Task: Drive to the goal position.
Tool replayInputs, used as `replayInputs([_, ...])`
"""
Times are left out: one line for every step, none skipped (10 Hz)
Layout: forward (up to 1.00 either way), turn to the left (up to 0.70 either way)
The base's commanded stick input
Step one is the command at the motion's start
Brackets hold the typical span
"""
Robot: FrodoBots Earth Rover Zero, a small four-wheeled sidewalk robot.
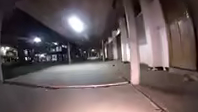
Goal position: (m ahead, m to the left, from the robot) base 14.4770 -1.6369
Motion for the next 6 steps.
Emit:
replayInputs([1.0,0.02])
replayInputs([1.0,0.02])
replayInputs([1.0,0.02])
replayInputs([1.0,0.02])
replayInputs([1.0,0.02])
replayInputs([1.0,0.02])
